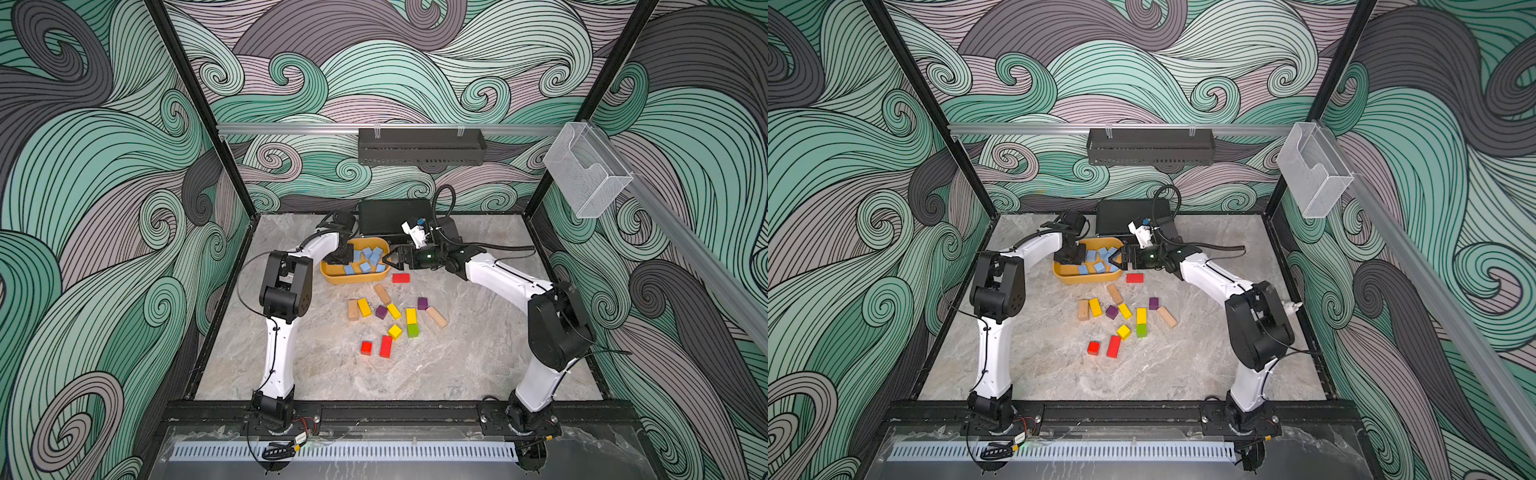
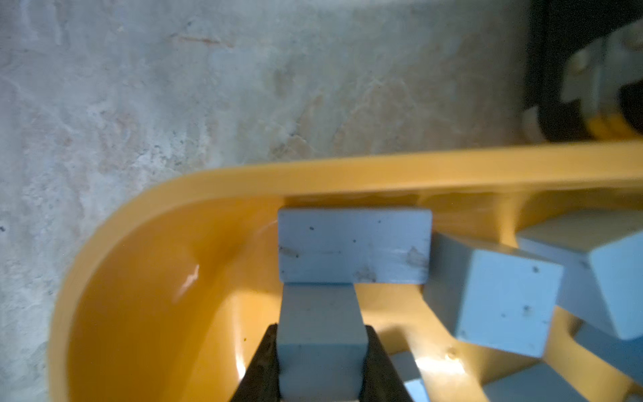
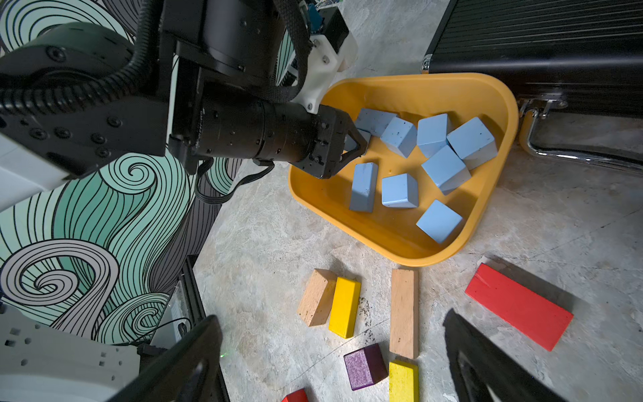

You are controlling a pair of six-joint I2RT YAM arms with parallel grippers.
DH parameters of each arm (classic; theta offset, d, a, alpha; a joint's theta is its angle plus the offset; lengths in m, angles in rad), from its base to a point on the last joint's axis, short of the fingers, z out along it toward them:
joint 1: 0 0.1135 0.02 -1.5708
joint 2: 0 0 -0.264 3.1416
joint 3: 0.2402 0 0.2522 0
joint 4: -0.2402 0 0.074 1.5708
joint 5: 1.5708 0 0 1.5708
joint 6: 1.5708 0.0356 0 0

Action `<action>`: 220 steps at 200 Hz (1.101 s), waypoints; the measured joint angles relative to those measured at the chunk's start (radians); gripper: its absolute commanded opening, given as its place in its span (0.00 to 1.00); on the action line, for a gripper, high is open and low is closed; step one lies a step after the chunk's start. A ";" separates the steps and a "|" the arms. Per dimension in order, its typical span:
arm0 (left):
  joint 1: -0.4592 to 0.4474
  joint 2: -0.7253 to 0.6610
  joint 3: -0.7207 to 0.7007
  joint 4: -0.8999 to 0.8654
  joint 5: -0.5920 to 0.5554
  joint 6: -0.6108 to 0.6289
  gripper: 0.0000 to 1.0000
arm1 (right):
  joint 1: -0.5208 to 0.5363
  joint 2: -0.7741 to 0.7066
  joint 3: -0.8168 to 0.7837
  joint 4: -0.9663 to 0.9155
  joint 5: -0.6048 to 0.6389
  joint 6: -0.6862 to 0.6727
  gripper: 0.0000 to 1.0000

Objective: Pick out the blue building blocks
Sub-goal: Place the building block in the storage box.

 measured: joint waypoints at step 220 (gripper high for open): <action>0.000 0.013 0.037 -0.035 0.011 -0.020 0.53 | 0.000 0.000 -0.004 0.001 -0.010 0.014 0.99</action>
